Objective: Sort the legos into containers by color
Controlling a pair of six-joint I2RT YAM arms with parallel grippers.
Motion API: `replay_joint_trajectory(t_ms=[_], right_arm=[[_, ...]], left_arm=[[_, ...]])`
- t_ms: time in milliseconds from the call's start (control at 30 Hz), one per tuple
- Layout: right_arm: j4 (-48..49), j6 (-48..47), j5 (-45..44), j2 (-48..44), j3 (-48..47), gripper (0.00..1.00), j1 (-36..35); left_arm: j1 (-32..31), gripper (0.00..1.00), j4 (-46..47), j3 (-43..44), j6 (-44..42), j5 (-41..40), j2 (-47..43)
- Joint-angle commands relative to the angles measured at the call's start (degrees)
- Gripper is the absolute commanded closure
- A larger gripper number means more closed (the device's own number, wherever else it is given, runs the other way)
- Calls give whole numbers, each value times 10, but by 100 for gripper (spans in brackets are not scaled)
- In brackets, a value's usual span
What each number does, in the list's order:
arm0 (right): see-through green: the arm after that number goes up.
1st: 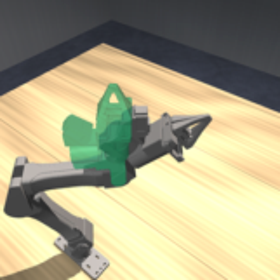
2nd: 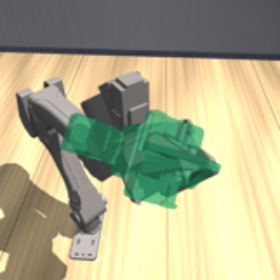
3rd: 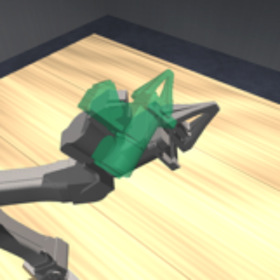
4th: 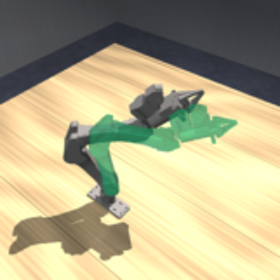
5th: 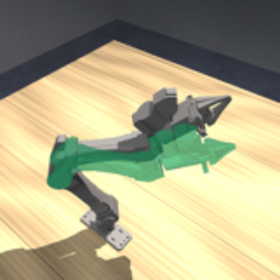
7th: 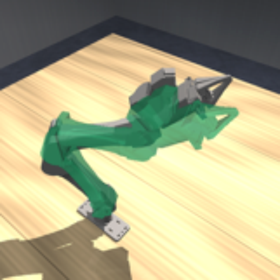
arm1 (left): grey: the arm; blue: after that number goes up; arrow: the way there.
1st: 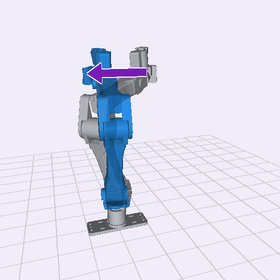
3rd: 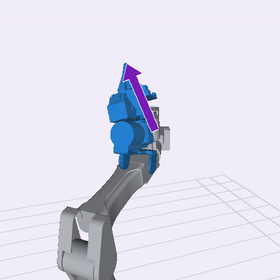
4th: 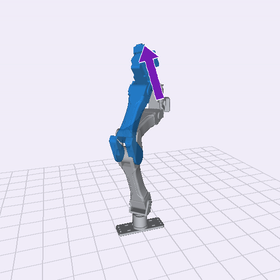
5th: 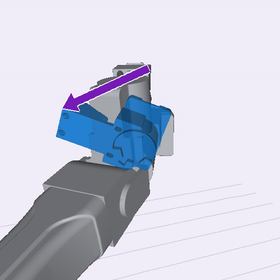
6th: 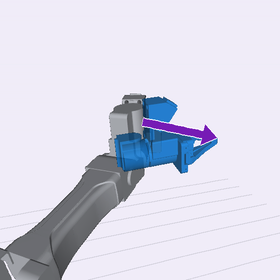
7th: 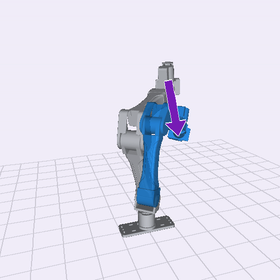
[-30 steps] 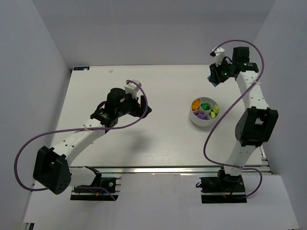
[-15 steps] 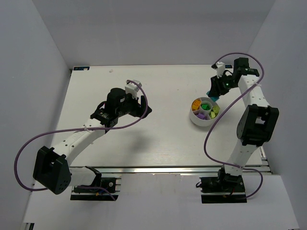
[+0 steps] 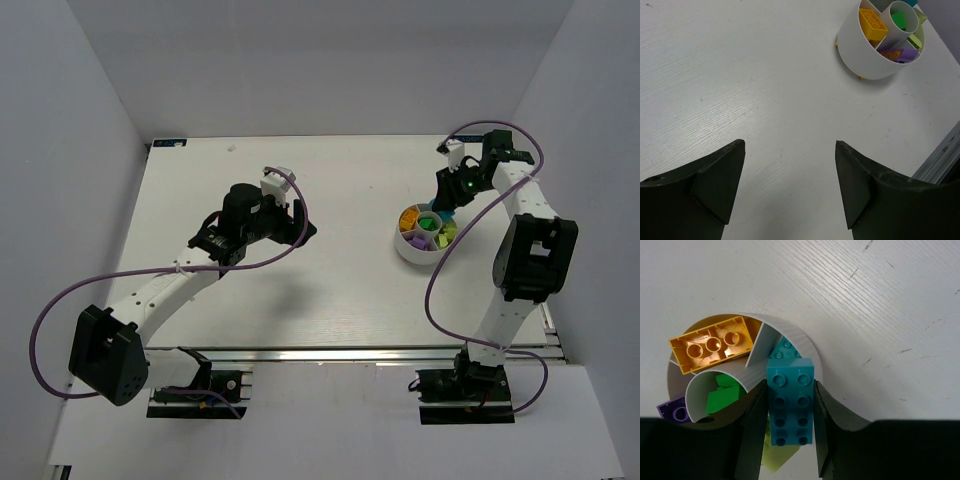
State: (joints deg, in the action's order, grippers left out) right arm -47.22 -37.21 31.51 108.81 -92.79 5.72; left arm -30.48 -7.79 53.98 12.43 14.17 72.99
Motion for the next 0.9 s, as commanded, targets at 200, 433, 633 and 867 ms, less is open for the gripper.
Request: replay_joint_trajectory(t_ms=[200,433,633,867], right_arm=[[9,5,46,14,-13,53,-2],[11,9,50,15,-27,28,-1],[45,27,15,-29,-28,28,2],[153,105,-57,-155,21,15,10]], left_arm=[[2,18,-1,10,-8,8,-2],[2,18,-3,10,-9,3,0],[2,18,-2,10,-10,3,0],[2,18,1,4,-13,-9,-7]])
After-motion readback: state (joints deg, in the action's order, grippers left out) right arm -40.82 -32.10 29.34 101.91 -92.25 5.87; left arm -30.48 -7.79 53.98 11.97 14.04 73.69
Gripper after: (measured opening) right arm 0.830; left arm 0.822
